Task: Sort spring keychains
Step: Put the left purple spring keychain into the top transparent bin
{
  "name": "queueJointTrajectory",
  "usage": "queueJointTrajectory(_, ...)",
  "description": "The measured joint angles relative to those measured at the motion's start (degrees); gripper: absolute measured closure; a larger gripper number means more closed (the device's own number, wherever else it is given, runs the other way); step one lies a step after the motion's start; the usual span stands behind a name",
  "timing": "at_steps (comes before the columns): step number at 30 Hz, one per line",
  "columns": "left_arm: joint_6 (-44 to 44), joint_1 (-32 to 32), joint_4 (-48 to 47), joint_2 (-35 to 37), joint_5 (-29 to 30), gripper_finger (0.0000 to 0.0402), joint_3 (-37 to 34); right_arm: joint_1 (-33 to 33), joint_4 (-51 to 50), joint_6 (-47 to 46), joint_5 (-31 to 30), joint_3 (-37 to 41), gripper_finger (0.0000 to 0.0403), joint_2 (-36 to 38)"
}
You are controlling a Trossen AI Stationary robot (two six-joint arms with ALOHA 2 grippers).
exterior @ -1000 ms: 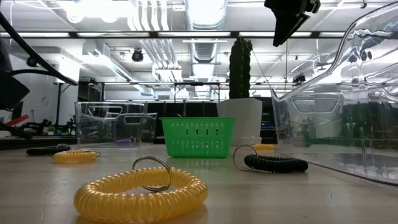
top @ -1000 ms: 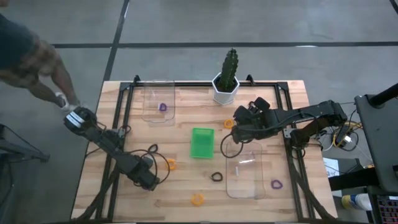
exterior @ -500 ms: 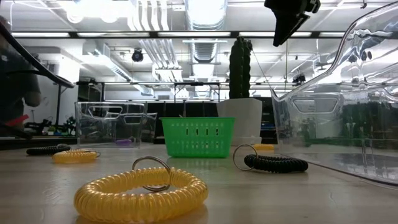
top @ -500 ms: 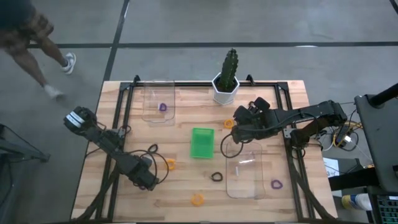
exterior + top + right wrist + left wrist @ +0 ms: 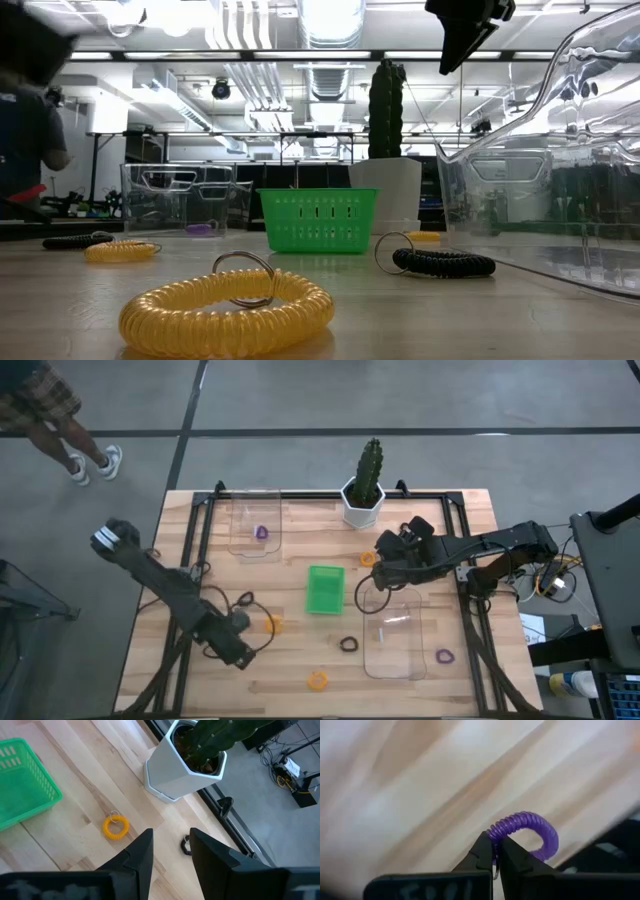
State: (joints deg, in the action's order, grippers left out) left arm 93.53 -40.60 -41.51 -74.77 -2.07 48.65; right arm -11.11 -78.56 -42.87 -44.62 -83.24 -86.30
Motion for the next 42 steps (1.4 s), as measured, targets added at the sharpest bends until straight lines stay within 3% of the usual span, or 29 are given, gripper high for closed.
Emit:
queueJointTrajectory(6, -20.98, -0.02, 12.81, 9.12, 29.12, 0.0395, 0.80, 0.00, 0.00, 0.00, -0.02, 0.00, 0.0273, 0.00)
queueJointTrajectory(10, -37.75, -0.04, 23.21, 13.53, 37.78, 0.0395, 0.71, 0.00, 0.00, 0.00, -0.04, 0.00, 0.0274, 0.00)
queueJointTrajectory(18, -62.16, -0.02, 41.44, 16.95, 38.47, 0.0395, 0.71, -0.01, 0.02, 0.00, -0.25, 0.00, 0.0282, 0.00)
queueJointTrajectory(28, -77.37, -0.02, 57.65, 16.83, 29.04, 0.0395, 0.71, 0.00, 0.03, 0.00, -0.42, 0.00, 0.0273, 0.00)
queueJointTrajectory(34, -77.22, 0.07, 58.75, 16.59, 29.78, 0.0395, 0.71, 0.00, 0.04, -0.03, -0.47, 0.00, 0.0278, 0.00)
queueJointTrajectory(39, -65.61, 1.68, 52.77, 15.51, 43.33, 0.0395, 0.71, 0.00, 0.07, -0.11, -0.51, 0.00, 0.0282, 0.00)
queueJointTrajectory(42, -54.16, 3.89, 44.56, 15.14, 47.13, 0.0395, 0.73, 0.00, 0.08, -0.21, -0.50, 0.00, 0.0280, 0.00)
